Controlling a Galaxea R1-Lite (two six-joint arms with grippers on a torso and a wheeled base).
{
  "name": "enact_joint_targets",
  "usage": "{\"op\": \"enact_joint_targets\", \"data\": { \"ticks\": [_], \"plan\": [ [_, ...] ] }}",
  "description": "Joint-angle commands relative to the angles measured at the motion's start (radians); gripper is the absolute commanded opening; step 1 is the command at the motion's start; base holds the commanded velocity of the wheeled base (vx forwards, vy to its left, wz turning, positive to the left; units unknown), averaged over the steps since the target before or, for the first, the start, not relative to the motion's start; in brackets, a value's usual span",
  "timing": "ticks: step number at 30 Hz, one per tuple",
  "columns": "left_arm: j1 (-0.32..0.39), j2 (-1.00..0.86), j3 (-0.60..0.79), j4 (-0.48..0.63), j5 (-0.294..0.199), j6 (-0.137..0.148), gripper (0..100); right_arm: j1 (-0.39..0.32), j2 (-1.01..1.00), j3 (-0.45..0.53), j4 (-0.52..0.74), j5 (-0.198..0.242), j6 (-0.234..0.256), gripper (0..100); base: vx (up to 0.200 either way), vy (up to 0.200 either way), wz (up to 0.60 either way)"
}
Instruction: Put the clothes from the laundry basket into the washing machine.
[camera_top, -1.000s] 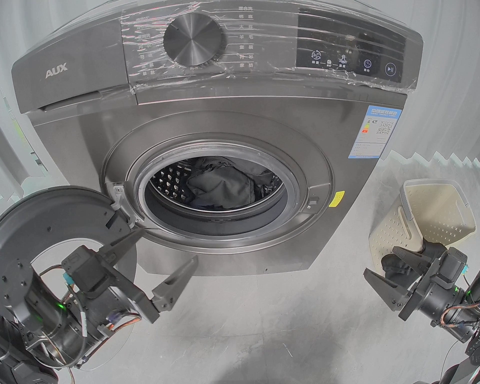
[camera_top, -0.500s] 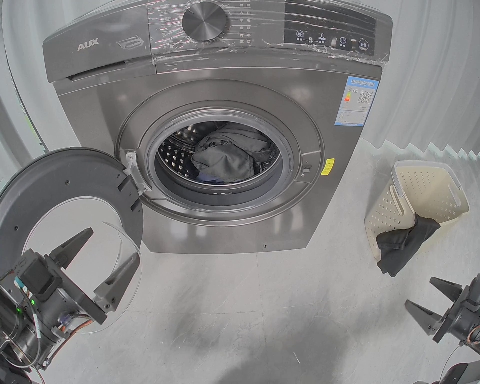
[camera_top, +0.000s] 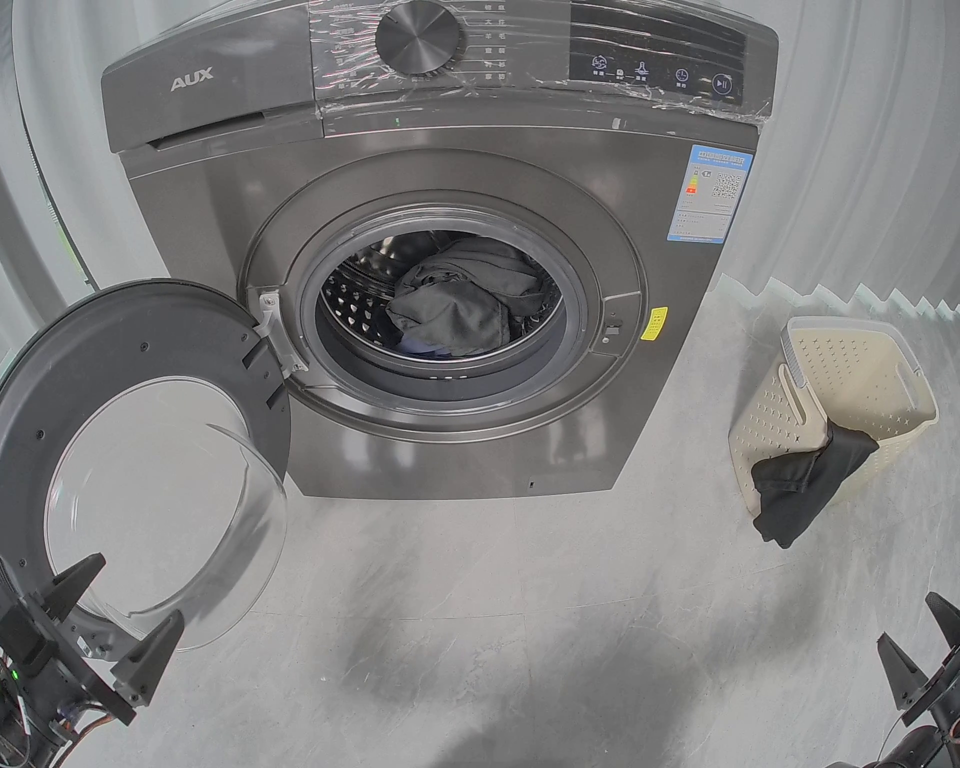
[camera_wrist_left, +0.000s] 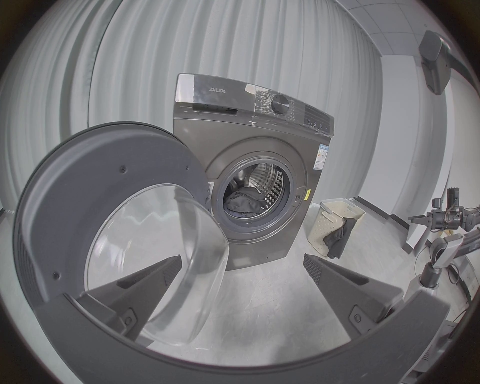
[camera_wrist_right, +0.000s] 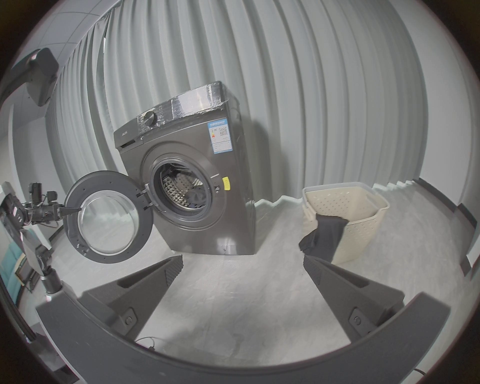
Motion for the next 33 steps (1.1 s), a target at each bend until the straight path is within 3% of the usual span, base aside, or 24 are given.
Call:
{"op": "enact_joint_targets", "data": {
  "ticks": [1, 3, 5, 7, 9, 12, 15, 17, 21, 23, 25, 33],
  "plan": [
    [0.107, -0.3, 0.017, 0.169, -0.019, -0.016, 100, -0.08, -0.175, 0.016, 0.085, 0.01, -0.014, 100, 0.0, -0.2, 0.0],
    [0.133, -0.356, 0.017, 0.226, -0.031, -0.019, 100, -0.089, -0.174, 0.016, 0.087, -0.016, -0.025, 100, 0.0, -0.2, 0.0],
    [0.173, -0.412, 0.017, 0.303, -0.053, -0.031, 100, -0.146, -0.19, 0.016, 0.107, -0.025, -0.034, 100, 0.0, -0.2, 0.0],
    [0.219, -0.478, 0.017, 0.367, -0.08, -0.037, 100, -0.204, -0.241, 0.015, 0.162, 0.004, -0.046, 100, 0.0, -0.2, 0.0],
    [0.267, -0.532, 0.017, 0.422, -0.113, -0.036, 100, -0.193, -0.27, 0.016, 0.159, 0.035, -0.043, 100, 0.0, -0.2, 0.0],
    [0.354, -0.61, 0.017, 0.505, -0.171, -0.017, 100, -0.187, -0.27, 0.016, 0.153, 0.038, -0.031, 100, 0.0, -0.2, 0.0],
    [0.394, -0.623, 0.017, 0.58, -0.232, 0.026, 100, -0.187, -0.27, 0.016, 0.162, 0.025, -0.054, 100, 0.0, -0.2, 0.0],
    [0.397, -0.623, 0.016, 0.59, -0.234, 0.026, 100, -0.19, -0.27, 0.01, 0.225, 0.033, -0.109, 100, 0.0, -0.2, 0.0],
    [0.395, -0.623, 0.017, 0.588, -0.217, 0.027, 100, -0.187, -0.269, 0.001, 0.242, 0.051, -0.106, 100, 0.0, -0.2, 0.0],
    [0.395, -0.621, 0.017, 0.588, -0.129, 0.015, 100, -0.187, -0.269, 0.002, 0.237, 0.042, -0.078, 100, 0.0, -0.2, 0.0],
    [0.395, -0.621, 0.017, 0.588, -0.088, -0.008, 100, -0.187, -0.267, 0.004, 0.23, 0.033, -0.081, 100, 0.0, -0.2, 0.0],
    [0.431, -0.624, 0.017, 0.593, -0.116, 0.038, 100, -0.187, -0.267, 0.005, 0.228, 0.038, -0.097, 100, 0.0, -0.2, 0.0]
  ]
}}
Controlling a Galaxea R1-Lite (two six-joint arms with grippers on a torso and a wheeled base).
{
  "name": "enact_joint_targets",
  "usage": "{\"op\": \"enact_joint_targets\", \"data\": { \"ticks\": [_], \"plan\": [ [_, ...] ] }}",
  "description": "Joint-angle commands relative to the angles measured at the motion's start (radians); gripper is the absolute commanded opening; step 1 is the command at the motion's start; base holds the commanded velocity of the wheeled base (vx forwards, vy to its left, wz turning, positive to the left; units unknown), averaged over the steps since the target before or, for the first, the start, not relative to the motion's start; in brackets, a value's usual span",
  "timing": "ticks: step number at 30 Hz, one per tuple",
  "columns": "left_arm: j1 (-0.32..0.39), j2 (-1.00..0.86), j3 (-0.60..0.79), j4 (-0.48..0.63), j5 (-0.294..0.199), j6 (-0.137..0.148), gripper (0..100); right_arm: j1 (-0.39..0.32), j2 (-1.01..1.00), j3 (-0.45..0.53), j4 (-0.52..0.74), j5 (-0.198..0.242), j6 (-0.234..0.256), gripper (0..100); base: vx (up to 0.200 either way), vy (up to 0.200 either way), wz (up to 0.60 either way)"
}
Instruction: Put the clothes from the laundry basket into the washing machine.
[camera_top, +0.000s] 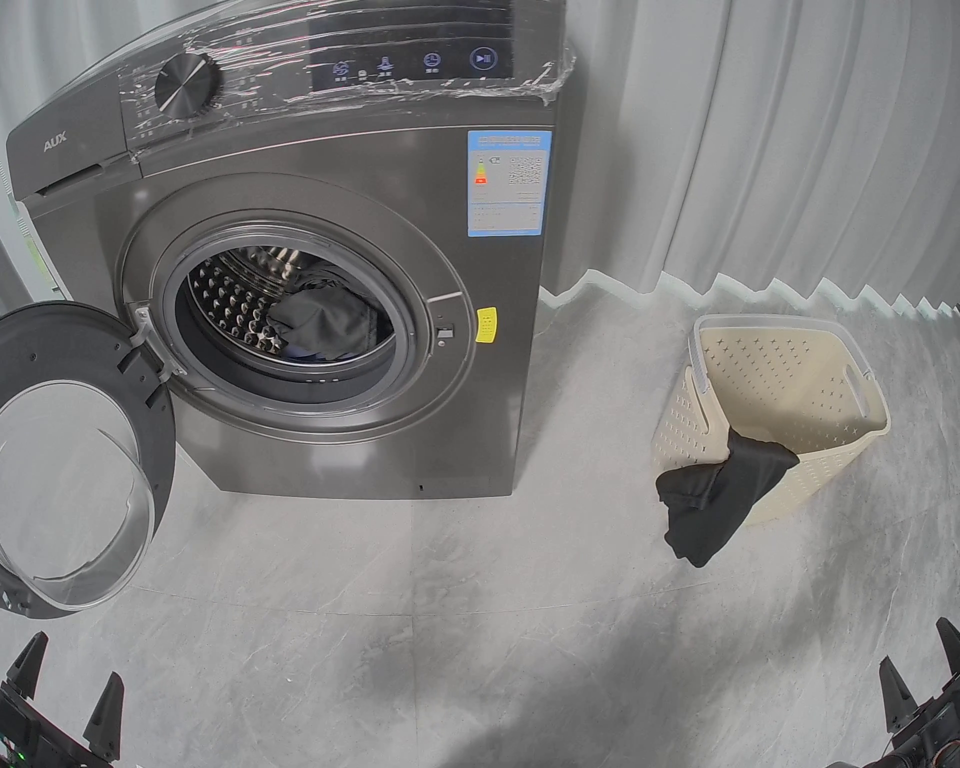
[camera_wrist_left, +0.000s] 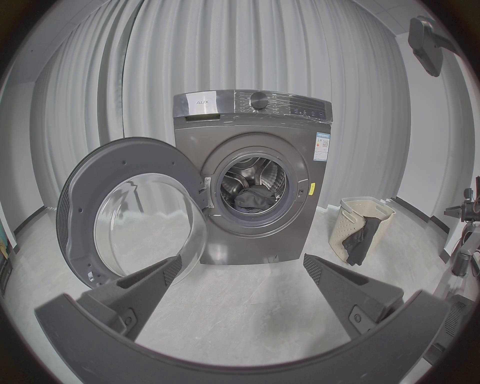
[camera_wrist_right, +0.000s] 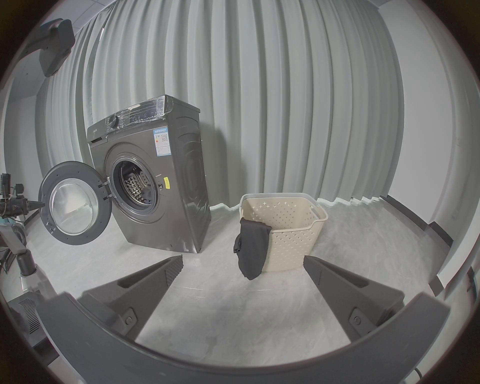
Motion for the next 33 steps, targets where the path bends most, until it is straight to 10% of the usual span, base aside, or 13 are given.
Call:
{"op": "enact_joint_targets", "data": {
  "ticks": [1, 8, 14, 25, 29, 33],
  "plan": [
    [0.102, -0.041, 0.016, 0.006, -0.063, 0.024, 100, 0.001, -0.008, 0.007, 0.0, 0.002, -0.003, 100, 0.0, -0.2, 0.0],
    [0.101, -0.086, 0.015, 0.008, -0.264, -0.035, 100, 0.001, -0.008, 0.007, 0.0, 0.002, -0.003, 100, 0.0, -0.143, 0.0],
    [0.101, -0.086, 0.016, 0.006, -0.27, -0.108, 100, 0.001, -0.008, 0.007, 0.0, 0.002, -0.003, 100, 0.0, 0.0, 0.0],
    [0.104, -0.086, 0.016, 0.008, -0.247, -0.03, 100, 0.001, -0.008, 0.007, 0.0, 0.002, -0.003, 100, 0.0, -0.182, 0.0],
    [0.102, -0.086, 0.018, 0.04, -0.061, 0.012, 100, 0.001, -0.008, 0.007, 0.0, 0.002, -0.003, 100, 0.0, -0.2, 0.0],
    [0.102, -0.086, 0.007, 0.1, -0.097, 0.035, 100, 0.001, -0.008, 0.007, 0.0, 0.002, -0.003, 100, 0.0, -0.05, 0.0]
  ]
}}
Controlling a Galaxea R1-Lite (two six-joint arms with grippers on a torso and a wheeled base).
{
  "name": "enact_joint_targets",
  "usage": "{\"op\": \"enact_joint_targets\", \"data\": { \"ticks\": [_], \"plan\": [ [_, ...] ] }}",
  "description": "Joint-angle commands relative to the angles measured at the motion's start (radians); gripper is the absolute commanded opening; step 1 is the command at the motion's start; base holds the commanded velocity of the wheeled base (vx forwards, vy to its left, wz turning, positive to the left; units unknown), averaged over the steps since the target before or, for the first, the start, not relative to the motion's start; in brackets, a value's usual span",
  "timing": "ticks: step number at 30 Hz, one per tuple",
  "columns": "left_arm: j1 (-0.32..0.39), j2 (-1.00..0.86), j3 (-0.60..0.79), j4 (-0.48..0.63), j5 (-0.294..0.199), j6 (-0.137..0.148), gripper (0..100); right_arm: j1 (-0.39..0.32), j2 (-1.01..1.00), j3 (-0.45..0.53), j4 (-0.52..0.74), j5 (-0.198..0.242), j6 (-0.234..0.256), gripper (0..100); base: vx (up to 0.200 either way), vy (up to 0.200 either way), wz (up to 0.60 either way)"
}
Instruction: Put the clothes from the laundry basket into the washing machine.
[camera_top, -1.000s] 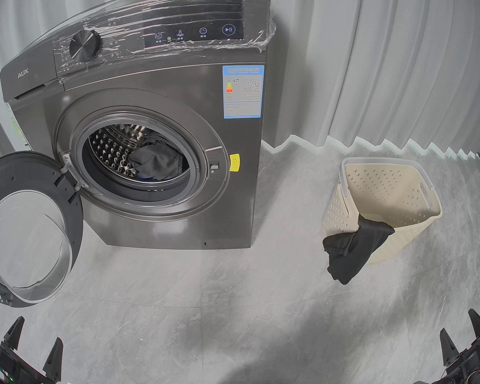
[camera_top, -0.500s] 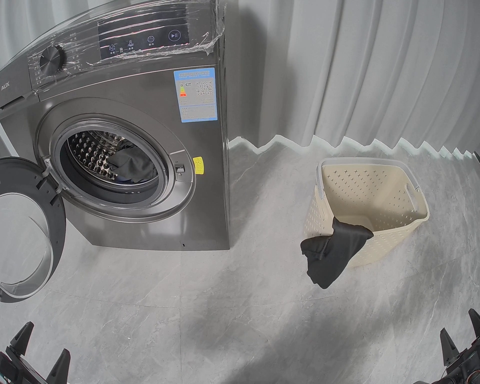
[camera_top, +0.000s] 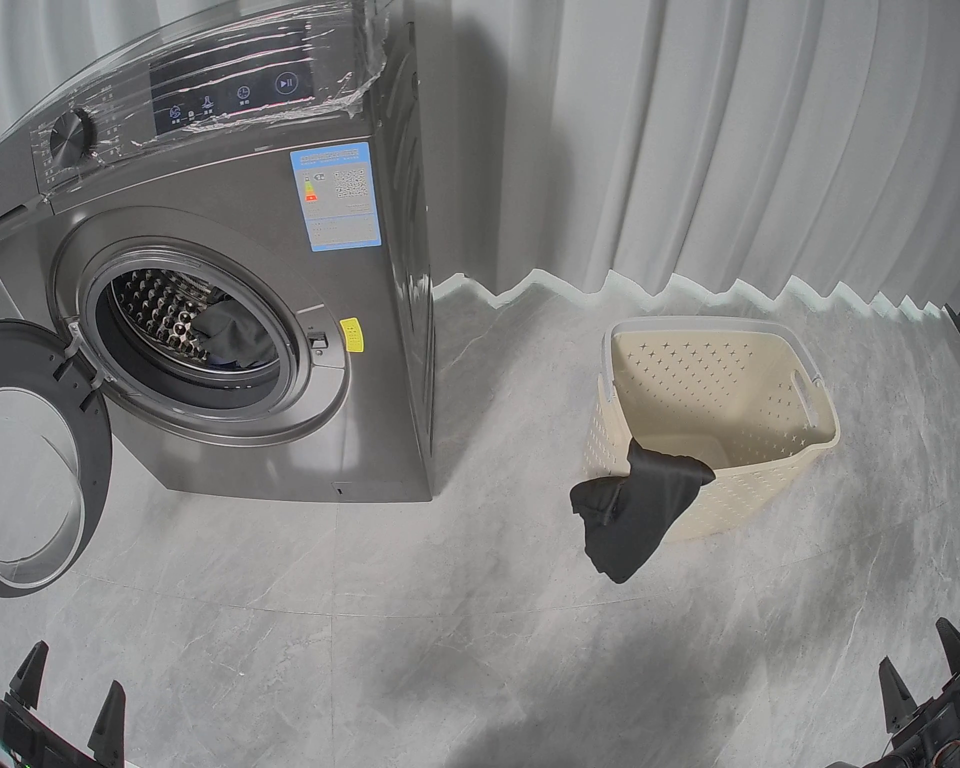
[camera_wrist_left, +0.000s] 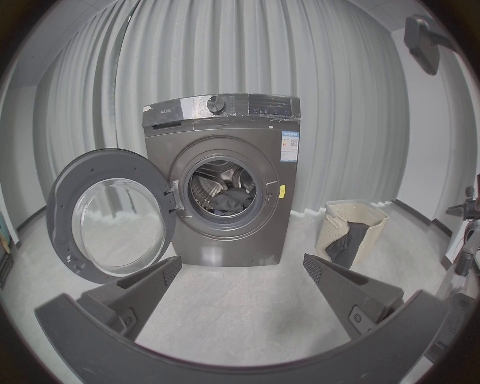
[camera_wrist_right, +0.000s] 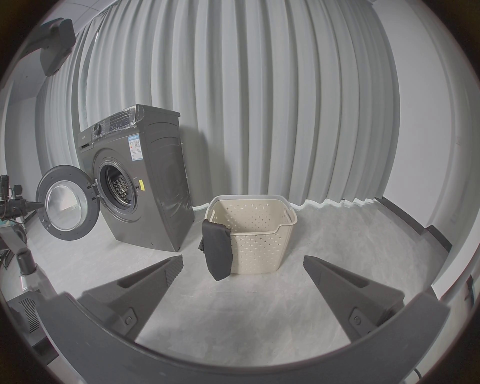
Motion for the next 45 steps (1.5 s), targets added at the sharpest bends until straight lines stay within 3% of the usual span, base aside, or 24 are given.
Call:
{"op": "enact_joint_targets", "data": {
  "ticks": [1, 7, 24, 45],
  "plan": [
    [-0.001, -0.012, 0.008, 0.045, -0.008, 0.036, 100, 0.0, -0.009, 0.007, 0.0, 0.001, 0.0, 100, 0.0, 0.0, 0.0],
    [-0.004, -0.009, 0.011, 0.038, -0.008, 0.001, 100, 0.0, -0.009, 0.007, 0.0, 0.001, 0.0, 100, 0.0, -0.033, 0.0],
    [-0.002, -0.01, 0.016, 0.027, -0.003, 0.004, 100, 0.0, -0.009, 0.007, 0.0, 0.001, 0.0, 100, 0.0, -0.2, 0.0],
    [-0.002, -0.01, 0.014, 0.027, -0.006, 0.004, 100, 0.0, -0.009, 0.007, 0.0, 0.001, 0.0, 100, 0.057, 0.0, 0.0]
  ]
}}
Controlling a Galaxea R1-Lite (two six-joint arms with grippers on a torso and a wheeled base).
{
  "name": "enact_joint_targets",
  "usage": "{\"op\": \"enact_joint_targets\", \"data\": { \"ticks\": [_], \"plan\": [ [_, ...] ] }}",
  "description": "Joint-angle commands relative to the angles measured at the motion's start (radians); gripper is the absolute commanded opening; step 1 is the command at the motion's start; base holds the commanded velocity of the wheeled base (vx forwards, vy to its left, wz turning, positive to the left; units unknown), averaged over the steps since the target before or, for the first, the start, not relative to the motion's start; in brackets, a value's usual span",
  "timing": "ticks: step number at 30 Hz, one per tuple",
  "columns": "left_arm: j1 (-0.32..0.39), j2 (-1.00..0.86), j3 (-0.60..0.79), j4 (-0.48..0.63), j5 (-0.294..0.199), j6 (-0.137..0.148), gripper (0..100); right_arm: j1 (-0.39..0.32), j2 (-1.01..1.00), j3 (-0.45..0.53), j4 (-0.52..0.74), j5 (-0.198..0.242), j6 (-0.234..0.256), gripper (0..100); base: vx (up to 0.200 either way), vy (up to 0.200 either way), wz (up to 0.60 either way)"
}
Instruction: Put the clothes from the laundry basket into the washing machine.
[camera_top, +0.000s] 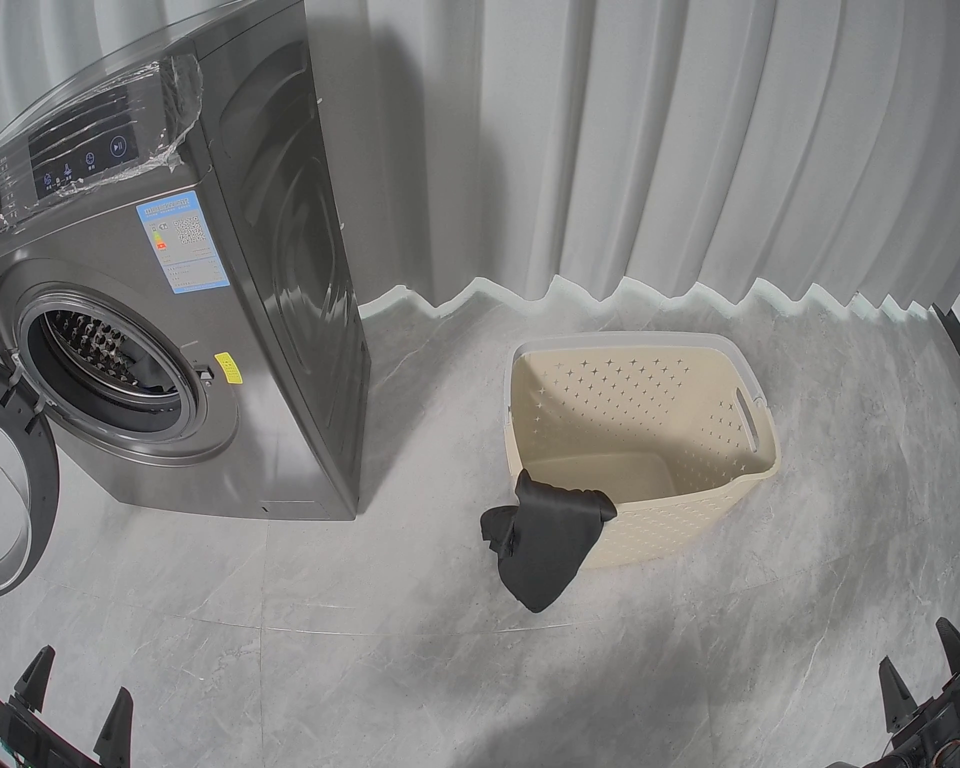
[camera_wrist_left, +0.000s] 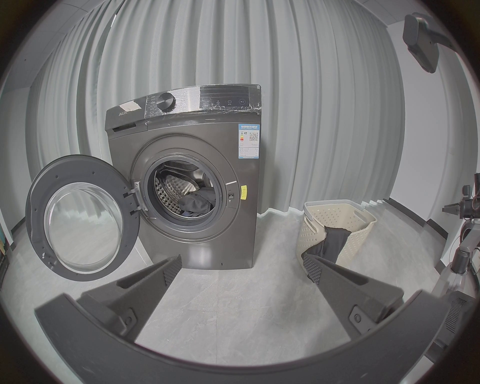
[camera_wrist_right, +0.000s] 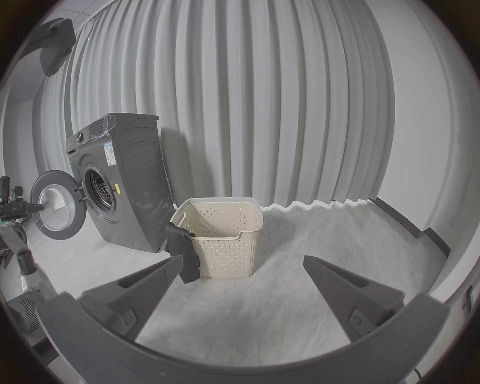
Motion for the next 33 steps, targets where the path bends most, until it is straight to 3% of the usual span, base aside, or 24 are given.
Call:
{"op": "enact_joint_targets", "data": {
  "ticks": [1, 15, 24, 30, 33],
  "plan": [
    [0.001, -0.012, 0.015, 0.0, 0.0, 0.0, 100, 0.001, -0.012, 0.007, 0.0, 0.0, 0.0, 100, 0.0, 0.0, 0.0],
    [0.001, -0.012, 0.015, 0.0, 0.001, 0.0, 100, -0.002, -0.01, 0.007, 0.0, 0.0, 0.003, 100, 0.0, -0.171, 0.0],
    [0.001, -0.012, 0.015, 0.0, 0.001, 0.0, 100, -0.002, -0.015, 0.005, 0.001, 0.003, -0.005, 100, 0.0, 0.0, 0.0],
    [0.001, -0.012, 0.015, 0.0, 0.001, 0.0, 100, -0.001, -0.015, 0.007, 0.0, 0.011, -0.016, 100, 0.2, 0.0, 0.0],
    [0.001, -0.012, 0.015, 0.0, 0.001, 0.0, 100, -0.001, -0.015, 0.013, -0.02, 0.017, -0.02, 100, 0.0, 0.0, 0.0]
  ]
}}
